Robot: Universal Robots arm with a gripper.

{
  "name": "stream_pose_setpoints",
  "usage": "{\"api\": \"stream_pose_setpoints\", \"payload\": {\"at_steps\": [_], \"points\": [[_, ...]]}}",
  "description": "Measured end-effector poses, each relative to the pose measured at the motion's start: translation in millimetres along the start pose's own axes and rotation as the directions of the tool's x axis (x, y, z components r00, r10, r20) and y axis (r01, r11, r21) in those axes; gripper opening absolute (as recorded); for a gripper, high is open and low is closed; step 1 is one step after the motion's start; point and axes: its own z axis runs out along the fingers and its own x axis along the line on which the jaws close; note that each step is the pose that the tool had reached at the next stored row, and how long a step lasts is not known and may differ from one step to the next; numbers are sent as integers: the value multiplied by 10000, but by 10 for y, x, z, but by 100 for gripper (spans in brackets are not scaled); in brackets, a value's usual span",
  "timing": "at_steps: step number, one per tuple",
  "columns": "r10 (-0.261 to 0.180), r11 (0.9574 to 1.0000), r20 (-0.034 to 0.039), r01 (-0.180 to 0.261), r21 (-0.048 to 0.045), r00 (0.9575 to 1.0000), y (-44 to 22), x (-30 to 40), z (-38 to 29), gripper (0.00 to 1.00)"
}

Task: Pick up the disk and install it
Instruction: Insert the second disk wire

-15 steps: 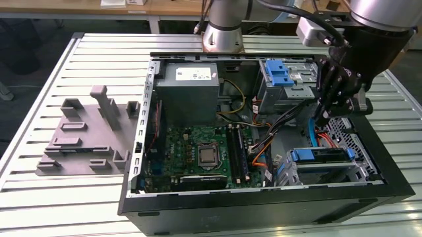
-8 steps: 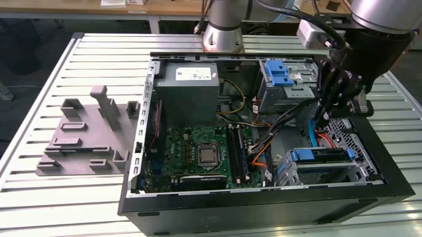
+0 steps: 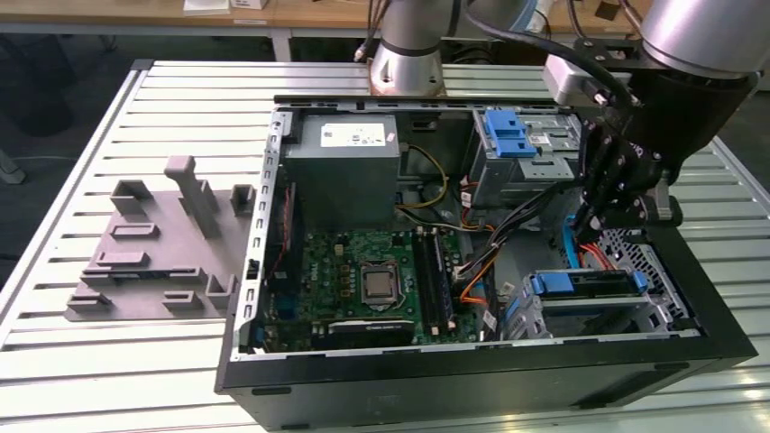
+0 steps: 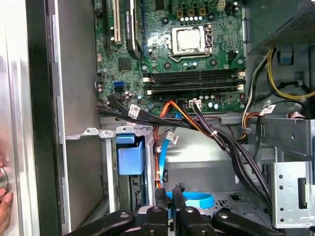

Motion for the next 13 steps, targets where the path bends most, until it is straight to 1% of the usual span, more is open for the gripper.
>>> {"api": "stream_pose_setpoints", "payload": {"at_steps": [3,4,6,8,13], "points": [[0,10000,5,0,0,10000,0,2,3,16],[-2,10000,28,2,-1,10000,0,8,7,16],[-9,10000,75,9,-4,10000,-2,32,16,16],[-15,10000,98,16,-6,10000,-4,65,32,16],[-20,10000,103,20,-6,9999,-10,143,65,16]]}}
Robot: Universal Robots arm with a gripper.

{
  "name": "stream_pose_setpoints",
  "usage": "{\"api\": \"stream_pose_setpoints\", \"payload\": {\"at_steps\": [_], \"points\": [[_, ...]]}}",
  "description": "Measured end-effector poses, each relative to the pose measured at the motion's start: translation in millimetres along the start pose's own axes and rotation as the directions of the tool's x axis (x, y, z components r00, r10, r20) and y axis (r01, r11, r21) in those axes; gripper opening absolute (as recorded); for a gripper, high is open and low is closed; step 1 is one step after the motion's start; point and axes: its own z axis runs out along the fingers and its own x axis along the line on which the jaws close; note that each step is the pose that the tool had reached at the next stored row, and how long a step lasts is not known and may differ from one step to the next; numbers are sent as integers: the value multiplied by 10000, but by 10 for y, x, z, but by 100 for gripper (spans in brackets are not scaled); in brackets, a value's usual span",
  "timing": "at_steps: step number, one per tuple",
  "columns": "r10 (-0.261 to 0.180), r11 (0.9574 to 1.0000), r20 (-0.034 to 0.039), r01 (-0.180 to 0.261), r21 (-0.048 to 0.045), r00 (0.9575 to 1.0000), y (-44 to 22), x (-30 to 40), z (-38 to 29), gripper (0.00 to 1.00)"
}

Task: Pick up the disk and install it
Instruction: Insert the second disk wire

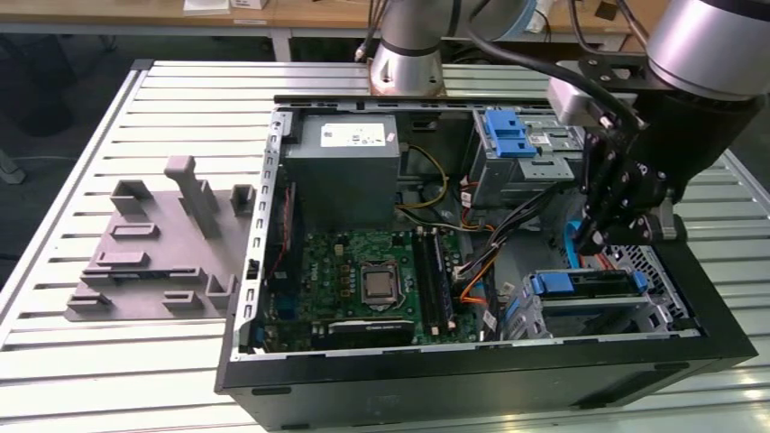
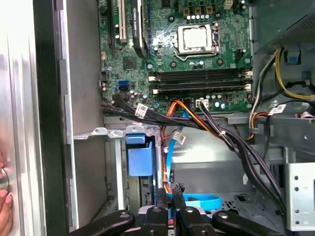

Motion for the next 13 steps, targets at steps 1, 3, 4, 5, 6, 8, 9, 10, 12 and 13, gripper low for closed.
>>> {"api": "stream_pose_setpoints", "payload": {"at_steps": [1,3,4,5,6,8,9,10,12,13], "points": [[0,10000,1,0,0,10000,-1,11,6,16],[1,10000,1,-1,0,10000,-1,15,14,16],[1,10000,-1,-1,0,10000,-1,15,14,16],[0,10000,-1,0,0,10000,-1,15,14,16],[0,10000,-1,0,0,10000,-1,15,15,16],[-23,10000,3,23,1,10000,-1,20,17,16],[-68,10000,2,68,3,10000,-1,24,19,16],[-133,9999,1,133,7,9999,-2,29,21,16],[-224,9997,2,224,12,9997,-3,43,30,16],[-238,9997,5,238,13,9997,-4,54,36,16]]}}
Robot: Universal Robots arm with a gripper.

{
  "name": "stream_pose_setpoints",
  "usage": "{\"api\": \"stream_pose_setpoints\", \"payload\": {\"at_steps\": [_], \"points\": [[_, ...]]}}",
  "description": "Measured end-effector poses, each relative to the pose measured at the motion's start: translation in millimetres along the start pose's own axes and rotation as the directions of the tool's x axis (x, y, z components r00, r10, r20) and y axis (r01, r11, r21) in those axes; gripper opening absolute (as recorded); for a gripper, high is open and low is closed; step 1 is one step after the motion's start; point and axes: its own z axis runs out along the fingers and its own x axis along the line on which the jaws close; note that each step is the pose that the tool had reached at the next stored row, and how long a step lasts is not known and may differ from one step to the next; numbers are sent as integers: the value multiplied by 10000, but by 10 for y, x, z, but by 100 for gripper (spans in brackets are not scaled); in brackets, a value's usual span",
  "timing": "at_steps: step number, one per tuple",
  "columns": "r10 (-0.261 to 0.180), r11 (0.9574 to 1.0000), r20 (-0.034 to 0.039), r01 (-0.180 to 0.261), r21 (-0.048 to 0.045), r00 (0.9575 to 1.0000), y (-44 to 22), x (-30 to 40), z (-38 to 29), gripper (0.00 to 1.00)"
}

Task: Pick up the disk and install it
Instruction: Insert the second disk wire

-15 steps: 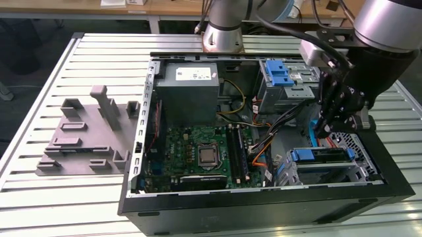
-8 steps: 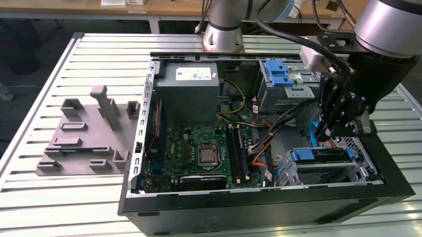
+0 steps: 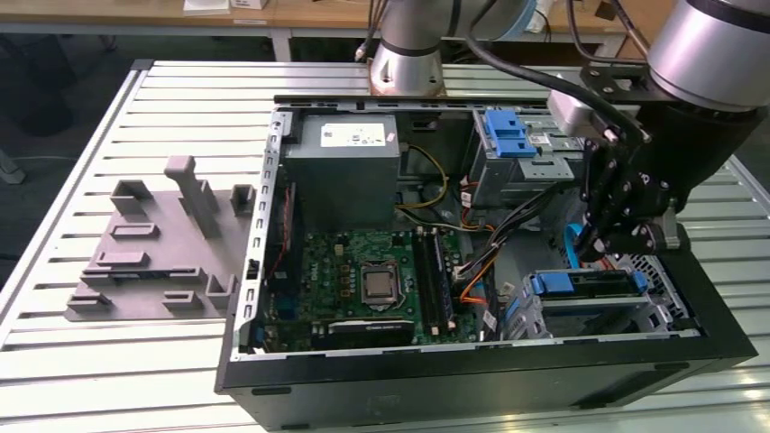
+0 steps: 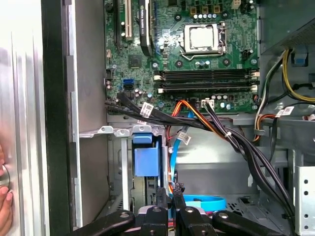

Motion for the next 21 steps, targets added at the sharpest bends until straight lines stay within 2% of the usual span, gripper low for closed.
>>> {"api": "stream_pose_setpoints", "payload": {"at_steps": [6,12,15,18,21], "points": [[-19,10000,52,19,-1,10000,-1,45,45,16],[-19,10000,59,19,-2,10000,-1,45,47,16],[-18,10000,173,18,-7,9998,-2,62,55,16],[-16,10000,344,17,-14,9994,-4,104,71,16],[-14,10000,449,15,-19,9990,-5,140,86,16]]}}
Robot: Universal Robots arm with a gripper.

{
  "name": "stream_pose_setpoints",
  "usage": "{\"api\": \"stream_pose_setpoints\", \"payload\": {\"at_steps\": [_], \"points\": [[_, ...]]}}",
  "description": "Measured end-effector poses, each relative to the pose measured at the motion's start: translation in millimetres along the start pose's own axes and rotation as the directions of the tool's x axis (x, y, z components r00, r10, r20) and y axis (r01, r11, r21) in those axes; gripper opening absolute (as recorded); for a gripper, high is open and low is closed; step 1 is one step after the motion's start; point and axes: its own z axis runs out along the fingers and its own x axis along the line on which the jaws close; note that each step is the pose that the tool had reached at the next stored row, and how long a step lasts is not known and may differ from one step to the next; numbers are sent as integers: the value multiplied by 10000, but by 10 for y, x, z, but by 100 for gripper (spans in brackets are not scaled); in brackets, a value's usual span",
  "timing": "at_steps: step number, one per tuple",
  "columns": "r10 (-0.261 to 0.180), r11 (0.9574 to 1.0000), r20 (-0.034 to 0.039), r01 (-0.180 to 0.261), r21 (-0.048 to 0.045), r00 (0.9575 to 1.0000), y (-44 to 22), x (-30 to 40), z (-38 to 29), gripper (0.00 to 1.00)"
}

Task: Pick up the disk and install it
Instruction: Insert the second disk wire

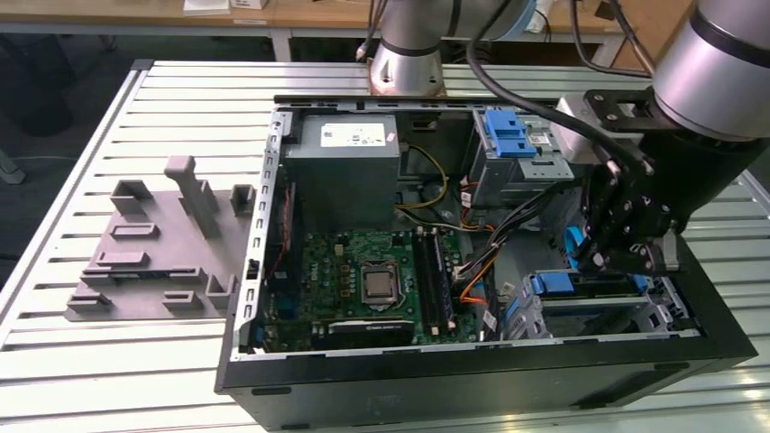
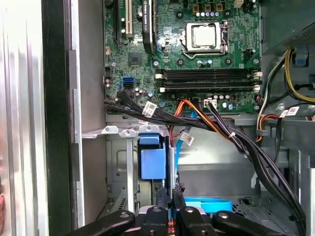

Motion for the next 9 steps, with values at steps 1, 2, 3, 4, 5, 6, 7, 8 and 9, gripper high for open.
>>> {"api": "stream_pose_setpoints", "payload": {"at_steps": [1,2,3,4,5,6,7,8,9], "points": [[0,10000,47,0,-2,10000,0,6,2,16],[1,10000,112,-1,-5,9999,-1,9,3,16],[2,10000,214,-2,-10,9998,-1,13,4,16],[3,10000,361,-3,-17,9993,-1,17,5,16],[5,10000,508,-4,-23,9987,-1,22,6,16],[7,10000,628,-6,-29,9980,-1,28,6,16],[8,10000,676,-6,-29,9977,-2,37,8,16],[8,10000,680,-6,-31,9977,-2,48,10,16],[8,10000,681,-6,-31,9977,-3,58,12,16]]}}
